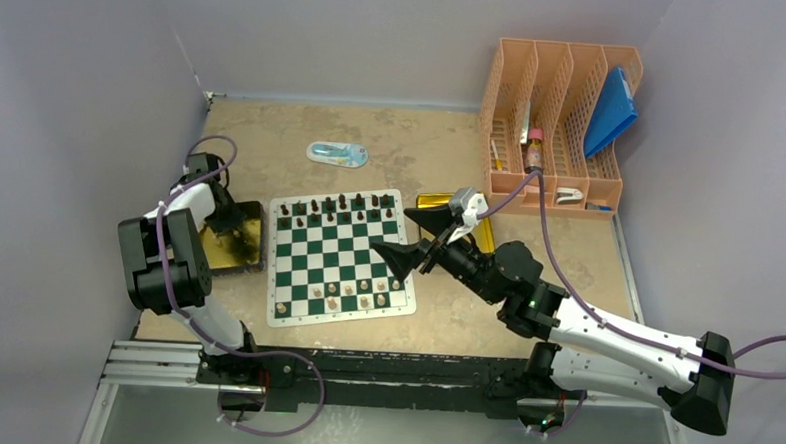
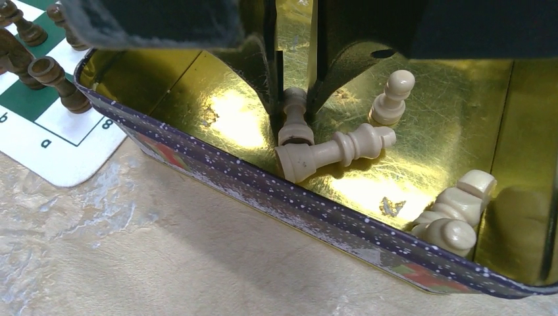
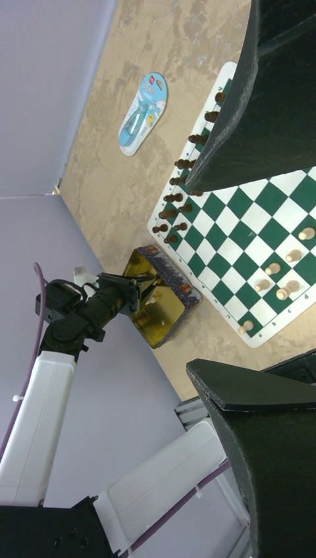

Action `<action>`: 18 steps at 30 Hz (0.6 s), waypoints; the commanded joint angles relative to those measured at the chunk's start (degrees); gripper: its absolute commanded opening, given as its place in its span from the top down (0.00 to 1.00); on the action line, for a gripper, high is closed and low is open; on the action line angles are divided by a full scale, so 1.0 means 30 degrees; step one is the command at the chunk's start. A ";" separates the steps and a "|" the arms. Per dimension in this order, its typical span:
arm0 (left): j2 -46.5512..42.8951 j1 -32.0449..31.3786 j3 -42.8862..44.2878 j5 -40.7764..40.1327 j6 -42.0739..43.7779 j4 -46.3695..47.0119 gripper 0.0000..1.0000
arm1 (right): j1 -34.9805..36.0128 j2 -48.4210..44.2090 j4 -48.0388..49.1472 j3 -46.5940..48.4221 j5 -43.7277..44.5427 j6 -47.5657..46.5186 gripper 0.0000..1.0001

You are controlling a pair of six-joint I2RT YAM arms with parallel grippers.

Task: Set up the chess pieces on the board
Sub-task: Pick up the chess piece from the storage box.

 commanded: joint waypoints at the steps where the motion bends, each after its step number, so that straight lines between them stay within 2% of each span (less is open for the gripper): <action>1: -0.0550 0.0071 0.0569 0.0737 -0.0265 -0.0189 0.87 | -0.0084 -0.0399 0.0715 0.0466 -0.0206 -0.0056 0.01; 10: -0.3647 0.0062 0.0085 0.0687 -0.0533 -0.0528 0.91 | -0.0084 -0.0520 0.0683 0.0473 0.0189 0.0426 0.01; 14: -0.4727 0.0121 -0.0377 0.1419 -0.1075 -0.0540 0.94 | -0.0084 -0.0580 0.0651 0.0342 0.0114 0.1038 0.01; 18: -0.5798 0.0121 -0.0843 0.3457 -0.1013 -0.0159 0.97 | -0.0084 -0.0728 0.0638 -0.0033 0.0151 0.1484 0.01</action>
